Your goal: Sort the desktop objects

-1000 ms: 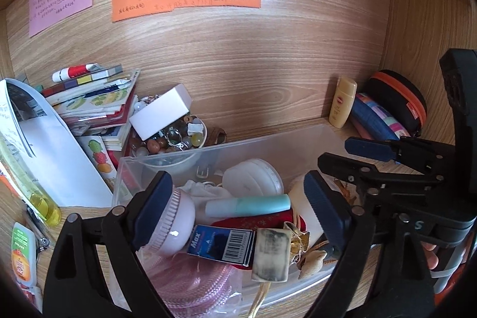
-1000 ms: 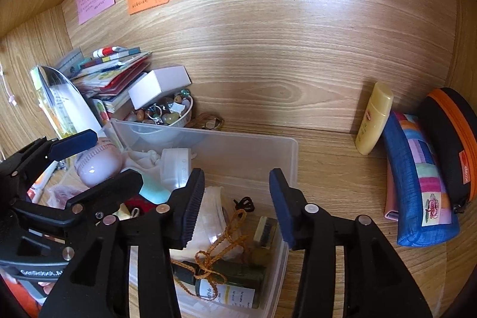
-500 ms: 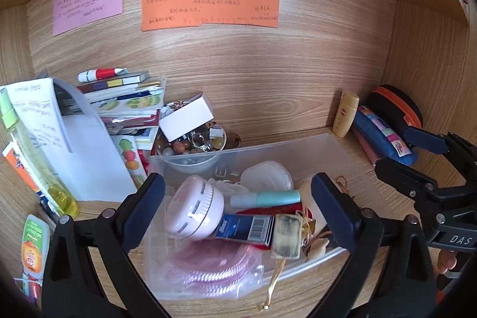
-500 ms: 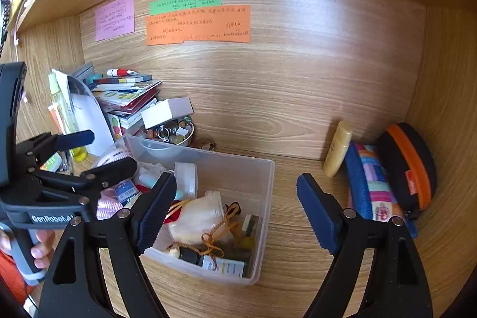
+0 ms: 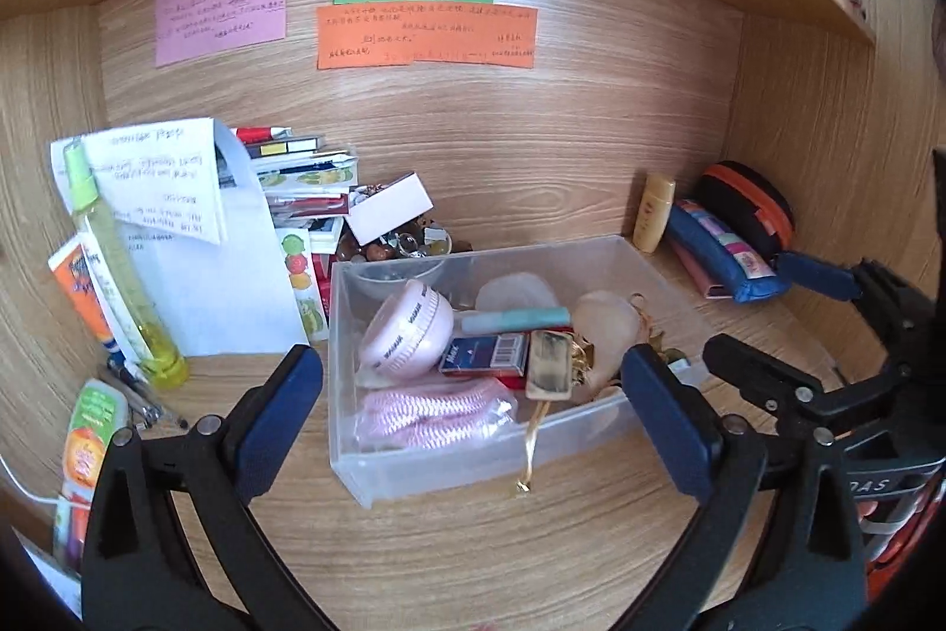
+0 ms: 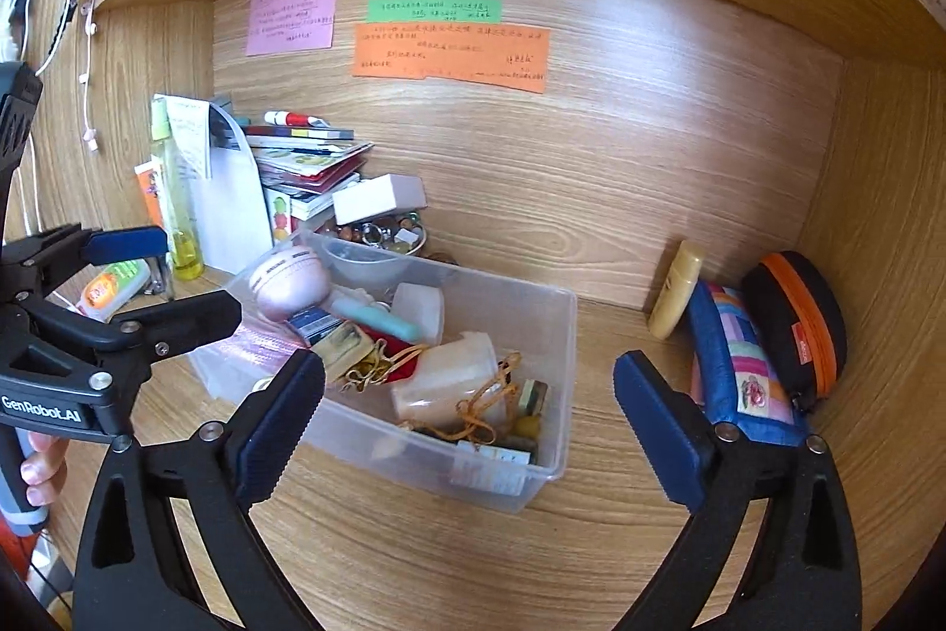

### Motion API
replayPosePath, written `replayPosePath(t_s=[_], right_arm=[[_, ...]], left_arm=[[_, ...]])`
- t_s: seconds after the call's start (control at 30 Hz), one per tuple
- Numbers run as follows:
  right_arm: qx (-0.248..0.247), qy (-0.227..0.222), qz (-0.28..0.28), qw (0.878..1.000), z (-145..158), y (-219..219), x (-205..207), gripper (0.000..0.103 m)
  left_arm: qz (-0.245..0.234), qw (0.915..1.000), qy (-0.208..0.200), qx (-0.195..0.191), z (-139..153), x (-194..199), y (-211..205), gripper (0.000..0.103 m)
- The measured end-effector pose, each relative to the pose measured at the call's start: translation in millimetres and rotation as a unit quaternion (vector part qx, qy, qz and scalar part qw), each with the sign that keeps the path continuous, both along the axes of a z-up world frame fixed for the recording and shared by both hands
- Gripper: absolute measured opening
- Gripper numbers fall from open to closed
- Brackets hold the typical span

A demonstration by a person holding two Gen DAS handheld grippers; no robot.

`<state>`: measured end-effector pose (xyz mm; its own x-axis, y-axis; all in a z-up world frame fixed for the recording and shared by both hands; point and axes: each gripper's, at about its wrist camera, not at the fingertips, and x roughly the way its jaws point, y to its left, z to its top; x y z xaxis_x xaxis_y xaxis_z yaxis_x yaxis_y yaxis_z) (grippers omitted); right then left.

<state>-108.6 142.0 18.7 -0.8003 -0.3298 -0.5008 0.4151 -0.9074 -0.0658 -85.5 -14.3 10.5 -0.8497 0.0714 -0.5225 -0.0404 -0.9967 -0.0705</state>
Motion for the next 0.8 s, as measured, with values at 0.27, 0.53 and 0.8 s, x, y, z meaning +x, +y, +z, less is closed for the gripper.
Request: replayPosePath(t_s=[0.27, 0.53, 0.8], right_arm=[[-0.008, 0.003, -0.020, 1.000, -12, 8, 23, 0.098], [-0.010, 0.013, -0.030, 0.999, -14, 15, 38, 0.103], [-0.012, 0.006, -0.035, 0.999, -13, 19, 34, 0.103]], left_arm=[[0.031, 0.9993, 0.022, -0.004, -5, 25, -5, 0.102], [0.023, 0.9995, 0.022, -0.007, -14, 34, 2, 0.102], [0.013, 0.9997, 0.018, -0.006, -18, 34, 4, 0.102]])
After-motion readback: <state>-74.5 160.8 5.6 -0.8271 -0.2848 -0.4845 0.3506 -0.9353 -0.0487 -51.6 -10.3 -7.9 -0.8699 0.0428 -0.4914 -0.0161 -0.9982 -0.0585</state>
